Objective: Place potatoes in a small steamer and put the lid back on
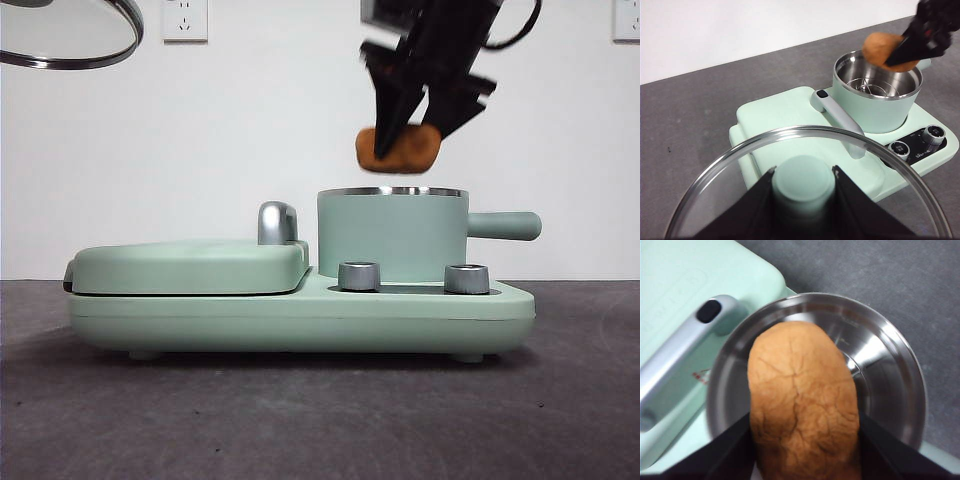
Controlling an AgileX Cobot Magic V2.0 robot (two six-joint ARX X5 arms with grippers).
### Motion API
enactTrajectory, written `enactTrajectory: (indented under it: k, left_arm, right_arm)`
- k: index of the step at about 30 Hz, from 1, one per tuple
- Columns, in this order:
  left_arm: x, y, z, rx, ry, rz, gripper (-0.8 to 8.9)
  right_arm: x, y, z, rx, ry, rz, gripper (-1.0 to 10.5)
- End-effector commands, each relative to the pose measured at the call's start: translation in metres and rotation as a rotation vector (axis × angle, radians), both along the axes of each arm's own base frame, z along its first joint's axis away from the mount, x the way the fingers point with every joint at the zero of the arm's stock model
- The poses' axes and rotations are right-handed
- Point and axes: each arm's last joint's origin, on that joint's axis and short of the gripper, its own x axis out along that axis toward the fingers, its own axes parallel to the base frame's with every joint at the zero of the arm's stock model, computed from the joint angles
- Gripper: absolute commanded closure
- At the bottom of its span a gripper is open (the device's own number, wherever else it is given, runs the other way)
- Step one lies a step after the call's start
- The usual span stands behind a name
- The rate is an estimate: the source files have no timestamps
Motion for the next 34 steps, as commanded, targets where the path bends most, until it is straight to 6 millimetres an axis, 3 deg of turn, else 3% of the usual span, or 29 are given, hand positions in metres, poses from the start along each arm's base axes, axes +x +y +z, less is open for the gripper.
enactTrajectory:
  k: [1, 10, 15, 17, 21, 24, 28, 31, 34]
  left_arm:
    - [0.0, 0.0, 0.007, -0.012, -0.044, -0.005, 7.98]
    - [-0.001, 0.0, 0.007, -0.011, -0.042, -0.005, 7.98]
    - [-0.001, 0.0, 0.005, -0.003, -0.022, -0.005, 7.98]
    - [-0.001, 0.0, 0.005, 0.001, -0.014, -0.005, 7.98]
    - [-0.001, 0.0, 0.004, 0.001, -0.014, -0.005, 7.98]
    - [-0.001, 0.0, 0.004, 0.001, -0.014, -0.006, 7.98]
    - [-0.002, 0.0, 0.005, -0.001, -0.014, -0.011, 7.98]
    - [-0.002, 0.0, 0.005, -0.007, -0.014, -0.026, 7.98]
    - [-0.002, -0.001, 0.005, -0.01, -0.015, -0.035, 7.98]
  right_arm:
    - [0.011, 0.007, -0.01, -0.011, 0.002, 0.019, 7.6]
    - [0.029, 0.014, -0.044, -0.095, 0.022, 0.022, 7.6]
    - [0.032, 0.016, -0.047, -0.093, 0.015, 0.025, 6.9]
    - [0.033, 0.016, -0.049, -0.093, 0.016, 0.024, 5.6]
    - [0.032, 0.017, -0.034, -0.06, -0.052, 0.024, 5.6]
    - [0.003, 0.004, 0.015, -0.024, -0.122, 0.017, 6.9]
    - [-0.064, -0.027, 0.082, 0.041, -0.206, 0.034, 7.1]
    - [-0.11, -0.051, 0.093, 0.074, -0.286, 0.018, 7.1]
    - [-0.15, -0.071, 0.076, 0.115, -0.314, -0.014, 7.1]
